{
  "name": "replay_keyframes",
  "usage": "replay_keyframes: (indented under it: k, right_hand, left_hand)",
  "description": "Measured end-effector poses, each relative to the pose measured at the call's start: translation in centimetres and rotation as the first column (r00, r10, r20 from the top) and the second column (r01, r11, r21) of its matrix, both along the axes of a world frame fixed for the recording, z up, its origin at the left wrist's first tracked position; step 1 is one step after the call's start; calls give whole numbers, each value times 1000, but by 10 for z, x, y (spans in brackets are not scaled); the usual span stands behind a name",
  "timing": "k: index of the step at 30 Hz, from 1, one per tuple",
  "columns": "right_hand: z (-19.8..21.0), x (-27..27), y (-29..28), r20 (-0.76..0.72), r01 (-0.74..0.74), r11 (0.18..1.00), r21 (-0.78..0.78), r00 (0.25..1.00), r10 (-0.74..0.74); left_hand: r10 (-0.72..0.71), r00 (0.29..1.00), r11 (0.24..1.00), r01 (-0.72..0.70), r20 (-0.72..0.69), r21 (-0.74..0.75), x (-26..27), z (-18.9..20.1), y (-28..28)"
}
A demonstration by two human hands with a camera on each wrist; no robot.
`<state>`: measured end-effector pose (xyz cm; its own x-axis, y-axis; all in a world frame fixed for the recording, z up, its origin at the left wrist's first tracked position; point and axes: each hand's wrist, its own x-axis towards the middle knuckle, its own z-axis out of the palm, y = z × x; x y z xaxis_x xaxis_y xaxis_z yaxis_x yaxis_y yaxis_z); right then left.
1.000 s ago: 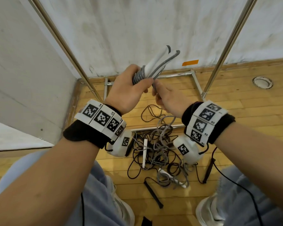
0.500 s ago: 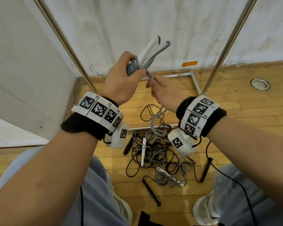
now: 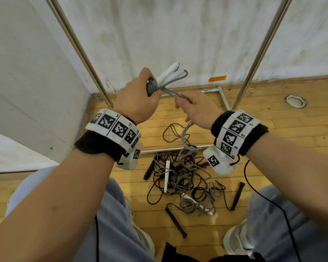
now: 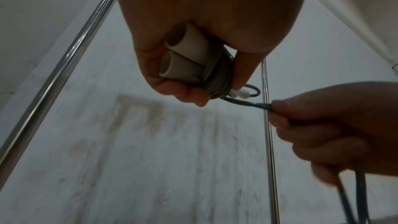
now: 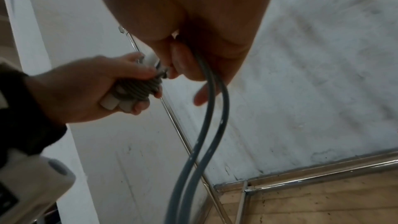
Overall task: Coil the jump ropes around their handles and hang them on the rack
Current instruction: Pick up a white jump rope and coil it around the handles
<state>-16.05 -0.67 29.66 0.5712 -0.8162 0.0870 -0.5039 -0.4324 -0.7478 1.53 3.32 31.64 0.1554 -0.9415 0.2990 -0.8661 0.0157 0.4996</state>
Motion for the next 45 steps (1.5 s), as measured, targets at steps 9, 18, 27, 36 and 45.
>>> replay_keyframes:
  k: [9, 18, 27, 36, 45]
  right_hand:
    - [10, 0, 8, -43, -59, 981, -184, 998, 52]
    - [14, 2, 9, -163, -163, 950, -264, 979, 123]
    - [24, -12, -16, -119, 34, 928, -372, 989, -84]
    - [29, -33, -40, -34, 89, 982, -165, 995, -95]
    - [14, -35, -42, -35, 33, 993, 115, 999, -29]
  left_hand:
    - [4, 973, 989, -38, 229, 142, 0, -13, -2]
    - [-66, 943, 941, -49, 325, 334, -6, -31, -8]
    - [-182, 925, 953, 83, 333, 292, -32, -31, -6]
    - [-243, 935, 959, 192, 258, 207, -39, -19, -3]
    - [-325, 920, 944, 330, -219, -14, -38, -3, 7]
